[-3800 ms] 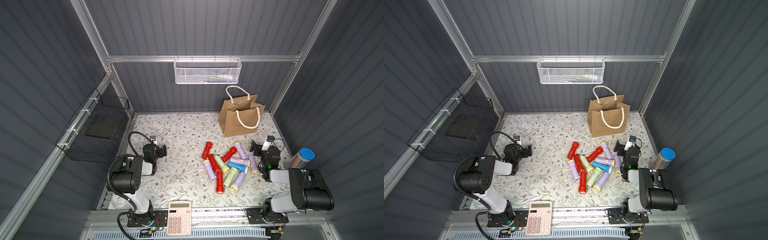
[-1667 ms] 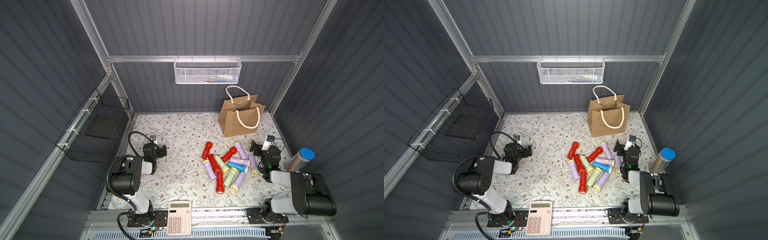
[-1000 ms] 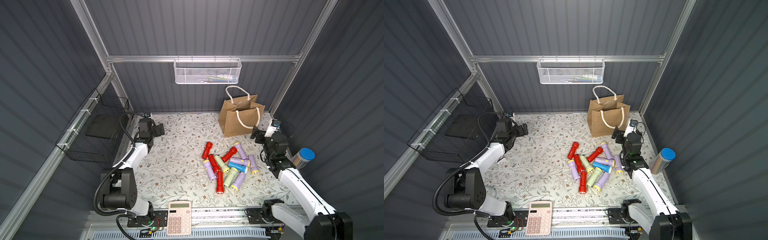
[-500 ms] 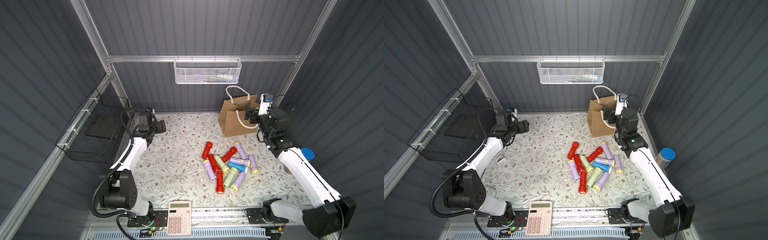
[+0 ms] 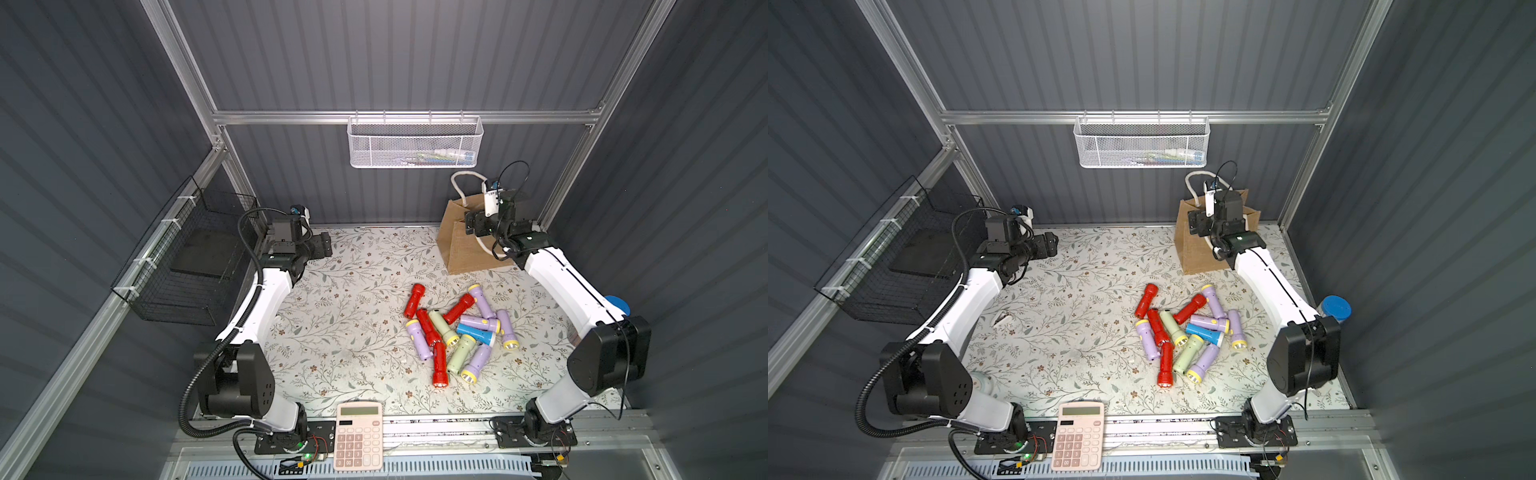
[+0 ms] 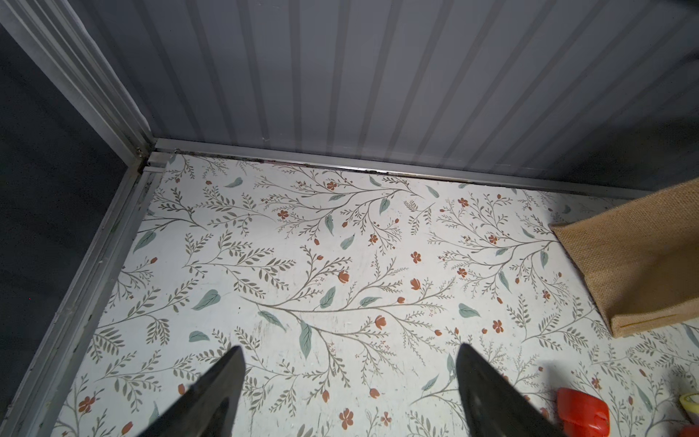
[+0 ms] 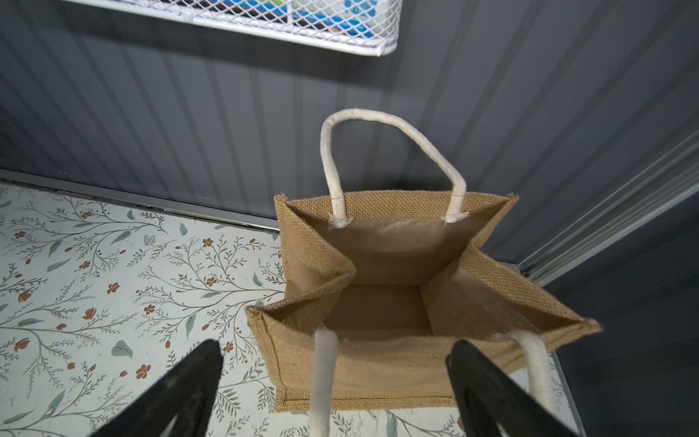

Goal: Put the flashlights into the tote bags
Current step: Move the canvas bag to the center of the board.

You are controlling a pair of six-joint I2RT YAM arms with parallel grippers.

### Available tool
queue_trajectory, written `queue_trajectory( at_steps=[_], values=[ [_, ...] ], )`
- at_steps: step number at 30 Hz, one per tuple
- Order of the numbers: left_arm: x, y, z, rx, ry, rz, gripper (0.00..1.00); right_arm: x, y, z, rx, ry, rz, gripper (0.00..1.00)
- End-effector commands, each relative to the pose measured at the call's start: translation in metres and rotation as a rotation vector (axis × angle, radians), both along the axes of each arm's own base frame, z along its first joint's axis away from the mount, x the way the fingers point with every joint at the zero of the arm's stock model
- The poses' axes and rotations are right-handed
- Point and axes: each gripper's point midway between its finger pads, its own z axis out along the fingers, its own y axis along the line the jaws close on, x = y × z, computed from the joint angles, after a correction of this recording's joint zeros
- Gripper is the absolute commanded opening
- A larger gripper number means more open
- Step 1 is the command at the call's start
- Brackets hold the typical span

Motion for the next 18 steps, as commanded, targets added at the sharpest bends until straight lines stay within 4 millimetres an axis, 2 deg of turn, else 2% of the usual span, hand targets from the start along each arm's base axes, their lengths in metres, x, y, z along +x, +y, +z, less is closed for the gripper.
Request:
queue_trajectory(
  at_steps=[1, 14, 18],
  values=[
    [0.002, -0.005, -0.003, -0.006, 0.031, -0.020, 0.87, 0.009, 0.006, 0.001, 0.012, 0.011, 0.027, 0.95],
    [0.012, -0.010, -0.006, -0.012, 0.046, -0.031, 0.87, 0.059, -0.007, -0.034, 0.072, 0.097, -0.004, 0.92],
    [0.018, -0.008, -0.010, -0.003, 0.048, -0.017, 0.87, 0.070, 0.000, -0.046, 0.076, 0.110, 0.019, 0.92]
  ],
)
